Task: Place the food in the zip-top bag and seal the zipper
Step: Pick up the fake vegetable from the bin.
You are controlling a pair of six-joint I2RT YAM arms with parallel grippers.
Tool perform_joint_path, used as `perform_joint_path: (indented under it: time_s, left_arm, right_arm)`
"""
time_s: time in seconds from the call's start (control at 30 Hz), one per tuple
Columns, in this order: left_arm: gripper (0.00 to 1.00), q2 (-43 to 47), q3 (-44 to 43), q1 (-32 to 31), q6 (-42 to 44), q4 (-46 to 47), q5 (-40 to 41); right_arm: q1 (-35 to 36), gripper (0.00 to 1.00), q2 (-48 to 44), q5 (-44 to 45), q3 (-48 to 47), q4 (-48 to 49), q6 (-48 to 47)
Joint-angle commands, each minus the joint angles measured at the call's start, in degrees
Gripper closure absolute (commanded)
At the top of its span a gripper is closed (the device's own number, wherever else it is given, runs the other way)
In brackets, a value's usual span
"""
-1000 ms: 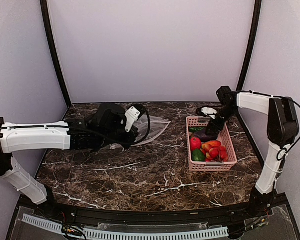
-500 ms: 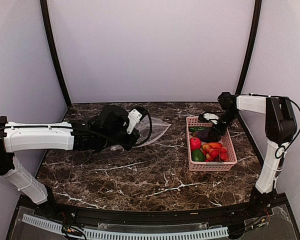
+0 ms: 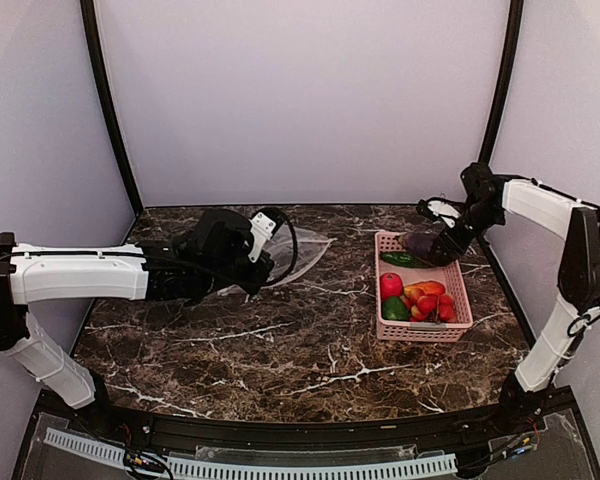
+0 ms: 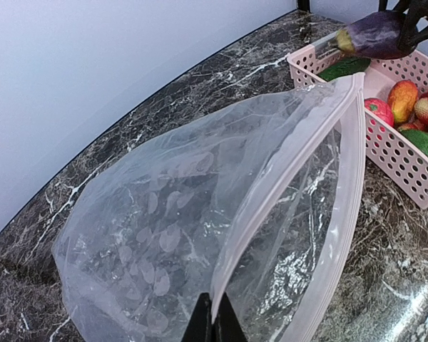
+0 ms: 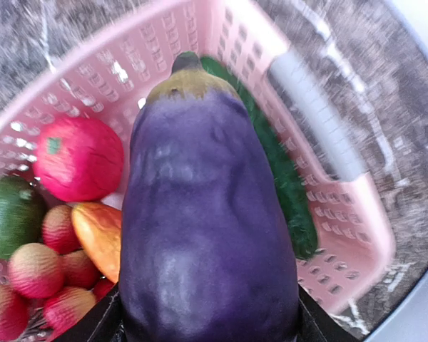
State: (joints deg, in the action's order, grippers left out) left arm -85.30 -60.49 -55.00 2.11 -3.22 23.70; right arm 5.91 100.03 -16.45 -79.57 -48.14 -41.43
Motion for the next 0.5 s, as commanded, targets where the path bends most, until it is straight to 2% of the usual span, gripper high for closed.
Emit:
perform_joint_path:
  time_s: [0.0,0.2,0.47]
  left_arm:
    - [0.99,0.0,-0.2,0.4,-4.2,3.8,2.3]
    - [0.99,-5.4,-5.5,0.4,-9.2,7.0,6.6]
    - [0.99,-13.2,-13.8,0.3,-13.1,6.9,9.1]
  right_arm:
    - [0.1,0.56,-8.4,-6.1,0.1,-1.8,3.5]
    - [2.5,0.59,-16.4,-16.6,-0.2,-5.1,6.7]
    - [9.9,0.63,-18.0,-29.9,-2.0,-9.6,11.7]
